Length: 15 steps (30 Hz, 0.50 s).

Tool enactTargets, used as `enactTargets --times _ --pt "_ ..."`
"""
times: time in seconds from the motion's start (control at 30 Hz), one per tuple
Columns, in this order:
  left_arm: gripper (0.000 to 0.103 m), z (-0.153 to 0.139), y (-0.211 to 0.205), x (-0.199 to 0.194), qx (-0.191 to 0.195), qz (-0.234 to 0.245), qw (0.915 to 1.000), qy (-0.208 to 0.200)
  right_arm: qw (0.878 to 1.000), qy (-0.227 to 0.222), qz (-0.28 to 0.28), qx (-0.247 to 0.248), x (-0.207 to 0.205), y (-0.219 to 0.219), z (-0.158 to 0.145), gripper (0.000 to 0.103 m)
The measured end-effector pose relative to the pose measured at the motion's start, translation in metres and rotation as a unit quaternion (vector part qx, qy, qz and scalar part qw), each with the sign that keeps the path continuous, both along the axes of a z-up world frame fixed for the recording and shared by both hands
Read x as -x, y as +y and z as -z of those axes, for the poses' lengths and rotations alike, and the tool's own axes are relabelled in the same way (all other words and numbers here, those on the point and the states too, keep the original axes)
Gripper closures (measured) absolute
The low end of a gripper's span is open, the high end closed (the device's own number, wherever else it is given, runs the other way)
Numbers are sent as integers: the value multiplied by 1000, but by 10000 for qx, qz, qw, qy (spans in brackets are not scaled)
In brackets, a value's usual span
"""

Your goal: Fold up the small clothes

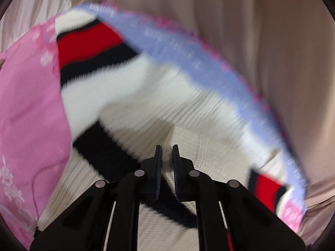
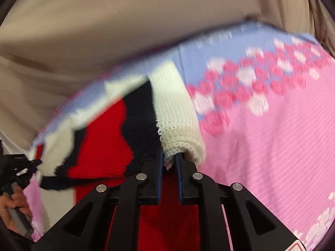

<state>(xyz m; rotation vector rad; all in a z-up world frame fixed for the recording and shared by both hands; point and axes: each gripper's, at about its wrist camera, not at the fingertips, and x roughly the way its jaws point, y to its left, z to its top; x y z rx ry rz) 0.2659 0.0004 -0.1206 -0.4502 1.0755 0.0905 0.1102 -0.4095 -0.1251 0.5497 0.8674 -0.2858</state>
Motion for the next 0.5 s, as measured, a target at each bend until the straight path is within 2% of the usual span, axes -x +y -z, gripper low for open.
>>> enactTargets --times 0.07,0.23,0.4,0.5 --pt "94 17 2 2 -15 -40 9998 180 10000 -75 28 -52 5 -2 0 93" --pt "93 15 -4 3 -363 154 9992 48 9995 68 -196 219 13 8 -3 93" --pt "91 15 -1 4 -380 194 9991 89 9967 -426 -126 685 40 25 -45 93" --pt "91 16 -3 4 -436 210 9988 85 9960 -456 -286 719 21 25 -47 93"
